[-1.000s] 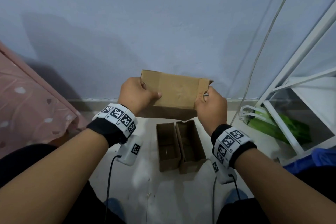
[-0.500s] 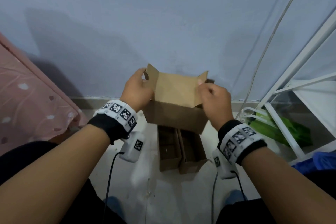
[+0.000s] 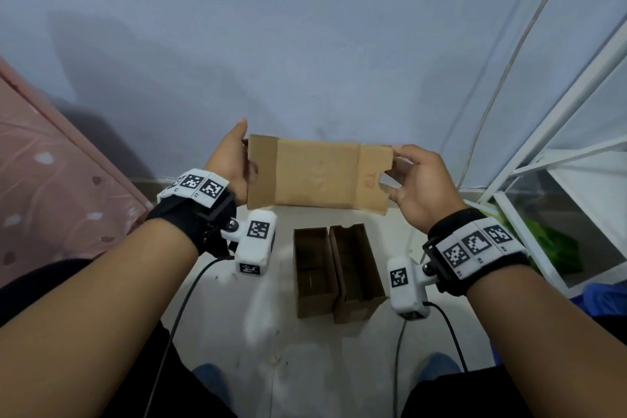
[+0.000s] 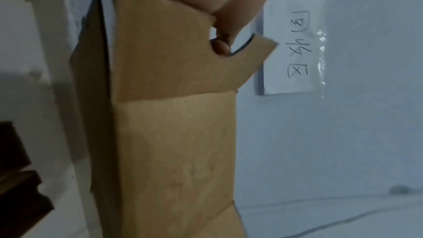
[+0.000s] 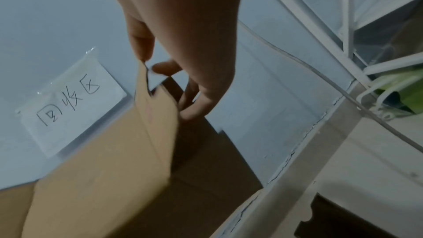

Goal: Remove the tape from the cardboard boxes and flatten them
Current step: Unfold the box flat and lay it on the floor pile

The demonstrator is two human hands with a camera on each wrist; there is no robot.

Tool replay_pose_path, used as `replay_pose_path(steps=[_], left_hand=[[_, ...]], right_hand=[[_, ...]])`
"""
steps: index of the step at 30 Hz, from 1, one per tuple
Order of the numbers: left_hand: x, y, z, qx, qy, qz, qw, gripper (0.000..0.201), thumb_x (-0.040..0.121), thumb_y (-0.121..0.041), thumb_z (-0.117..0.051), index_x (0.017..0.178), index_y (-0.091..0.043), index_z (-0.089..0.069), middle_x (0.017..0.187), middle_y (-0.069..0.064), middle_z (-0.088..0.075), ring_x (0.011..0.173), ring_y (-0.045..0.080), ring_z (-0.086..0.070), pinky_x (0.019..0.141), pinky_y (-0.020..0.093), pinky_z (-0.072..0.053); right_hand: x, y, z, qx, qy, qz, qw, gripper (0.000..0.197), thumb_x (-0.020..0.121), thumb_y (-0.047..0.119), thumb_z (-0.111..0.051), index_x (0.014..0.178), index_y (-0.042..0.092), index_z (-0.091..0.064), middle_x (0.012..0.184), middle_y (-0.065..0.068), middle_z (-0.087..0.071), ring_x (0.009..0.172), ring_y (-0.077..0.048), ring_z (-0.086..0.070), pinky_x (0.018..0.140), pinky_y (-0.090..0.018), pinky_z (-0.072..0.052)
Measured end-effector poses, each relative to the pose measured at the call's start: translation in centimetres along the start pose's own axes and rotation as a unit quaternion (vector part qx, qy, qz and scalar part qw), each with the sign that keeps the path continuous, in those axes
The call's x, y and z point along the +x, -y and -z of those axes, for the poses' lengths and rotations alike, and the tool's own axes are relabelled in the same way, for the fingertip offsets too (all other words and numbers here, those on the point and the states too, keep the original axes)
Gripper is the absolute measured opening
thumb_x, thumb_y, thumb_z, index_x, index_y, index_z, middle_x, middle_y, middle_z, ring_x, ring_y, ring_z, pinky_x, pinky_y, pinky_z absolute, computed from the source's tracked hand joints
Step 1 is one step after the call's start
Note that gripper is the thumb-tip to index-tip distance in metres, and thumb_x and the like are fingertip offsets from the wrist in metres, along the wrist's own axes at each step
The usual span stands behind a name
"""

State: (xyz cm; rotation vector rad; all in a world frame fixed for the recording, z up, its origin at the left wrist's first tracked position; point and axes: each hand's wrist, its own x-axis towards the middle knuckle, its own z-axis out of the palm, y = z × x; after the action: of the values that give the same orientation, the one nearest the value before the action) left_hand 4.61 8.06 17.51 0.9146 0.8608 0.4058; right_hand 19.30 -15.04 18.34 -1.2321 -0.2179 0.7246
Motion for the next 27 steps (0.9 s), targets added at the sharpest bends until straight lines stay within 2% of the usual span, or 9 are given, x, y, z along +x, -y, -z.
replay_pose_path(steps=[3, 6, 9, 16, 21, 22, 23, 24, 27], left_hand=[[-0.5, -0.6, 0.1, 0.034, 0.016, 0.002, 0.999, 0.016, 0.084, -0.032, -0.058, 0.072, -0.022, -0.055, 0.072, -0.002, -0.05, 0.052, 0.016, -0.047, 0.054, 0.026, -0.035], [-1.3, -1.3, -0.6, 0.068, 0.045, -0.024, 0.996, 0.012, 0.096, -0.013, -0.053, 0.086, -0.012, -0.059, 0.076, 0.006, -0.062, 0.054, 0.018, -0.062, 0.049, 0.023, -0.053], [-1.9, -1.7, -1.0, 0.135, 0.066, -0.07, 0.986, 0.007, 0.093, -0.01, -0.059, 0.1, -0.007, -0.059, 0.083, 0.009, -0.068, 0.06, 0.019, -0.069, 0.053, 0.026, -0.056], [-1.6, -1.0, -0.4, 0.232, 0.042, -0.122, 0.964, 0.03, 0.08, -0.023, -0.082, 0.104, -0.007, -0.072, 0.099, 0.013, -0.077, 0.087, 0.03, -0.075, 0.08, 0.039, -0.059], [-2.0, 0.7, -1.5, 0.306, -0.008, -0.229, 0.924, 0.014, 0.082, -0.024, -0.081, 0.088, -0.014, -0.075, 0.083, -0.003, -0.077, 0.073, 0.015, -0.074, 0.058, 0.025, -0.055], [-2.1, 1.1, -1.8, 0.334, -0.021, -0.242, 0.911, 0.015, 0.082, -0.026, -0.081, 0.087, -0.013, -0.075, 0.083, -0.003, -0.076, 0.073, 0.014, -0.073, 0.059, 0.025, -0.054], [-2.0, 1.4, -2.0, 0.368, -0.043, -0.259, 0.892, 0.016, 0.082, -0.026, -0.08, 0.085, -0.011, -0.075, 0.081, -0.002, -0.074, 0.072, 0.013, -0.071, 0.058, 0.024, -0.053], [-2.0, 1.7, -2.2, 0.412, -0.068, -0.277, 0.865, 0.018, 0.083, -0.024, -0.077, 0.082, -0.006, -0.074, 0.078, 0.001, -0.073, 0.07, 0.015, -0.069, 0.056, 0.025, -0.052], [-1.9, 2.6, -2.1, 0.502, -0.102, -0.319, 0.797, 0.023, 0.086, -0.017, -0.066, 0.074, 0.002, -0.067, 0.074, 0.011, -0.069, 0.074, 0.029, -0.067, 0.054, 0.027, -0.047]], right_hand=[[-0.1, 0.2, 0.1, 0.048, 0.007, -0.027, 0.998, 0.028, 0.09, 0.0, -0.047, 0.065, 0.014, -0.049, 0.101, -0.017, -0.061, 0.096, -0.029, -0.058, 0.1, -0.053, -0.052], [-0.2, 0.3, 0.3, 0.015, -0.01, -0.039, 0.999, 0.02, 0.092, 0.008, -0.044, 0.074, 0.015, -0.049, 0.101, -0.014, -0.064, 0.091, -0.029, -0.061, 0.106, -0.057, -0.046], [0.1, -0.3, 0.4, -0.068, -0.067, -0.019, 0.995, 0.021, 0.091, 0.03, -0.06, 0.104, 0.013, -0.061, 0.107, -0.015, -0.069, 0.101, -0.031, -0.066, 0.097, -0.049, -0.052], [0.3, -1.1, 0.9, -0.154, -0.043, -0.02, 0.987, 0.014, 0.087, 0.005, -0.071, 0.081, 0.008, -0.06, 0.074, -0.008, -0.066, 0.065, -0.023, -0.068, 0.06, -0.031, -0.055], [-0.2, -1.9, 0.3, -0.263, -0.098, 0.066, 0.958, 0.024, 0.073, 0.003, -0.07, 0.084, -0.016, -0.06, 0.084, -0.033, -0.067, 0.076, -0.041, -0.07, 0.077, -0.063, -0.057], [-0.4, -2.2, 0.0, -0.305, -0.109, 0.093, 0.942, 0.02, 0.07, 0.003, -0.069, 0.069, -0.012, -0.055, 0.069, -0.03, -0.059, 0.06, -0.032, -0.06, 0.051, -0.047, -0.055], [-0.5, -2.6, -0.4, -0.335, -0.118, 0.114, 0.928, 0.027, 0.07, -0.001, -0.067, 0.056, -0.001, -0.044, 0.055, -0.02, -0.044, 0.05, -0.023, -0.044, 0.045, -0.033, -0.029], [-0.6, -3.1, -0.8, -0.354, -0.116, 0.129, 0.919, 0.039, 0.07, -0.004, -0.066, 0.051, 0.009, -0.034, 0.052, -0.008, -0.031, 0.048, -0.016, -0.032, 0.041, -0.022, -0.027], [-1.3, -4.1, -1.7, -0.378, -0.102, 0.177, 0.903, 0.05, 0.068, -0.008, -0.063, 0.05, 0.018, -0.024, 0.053, 0.001, -0.021, 0.049, -0.015, -0.021, 0.048, -0.021, -0.017]])
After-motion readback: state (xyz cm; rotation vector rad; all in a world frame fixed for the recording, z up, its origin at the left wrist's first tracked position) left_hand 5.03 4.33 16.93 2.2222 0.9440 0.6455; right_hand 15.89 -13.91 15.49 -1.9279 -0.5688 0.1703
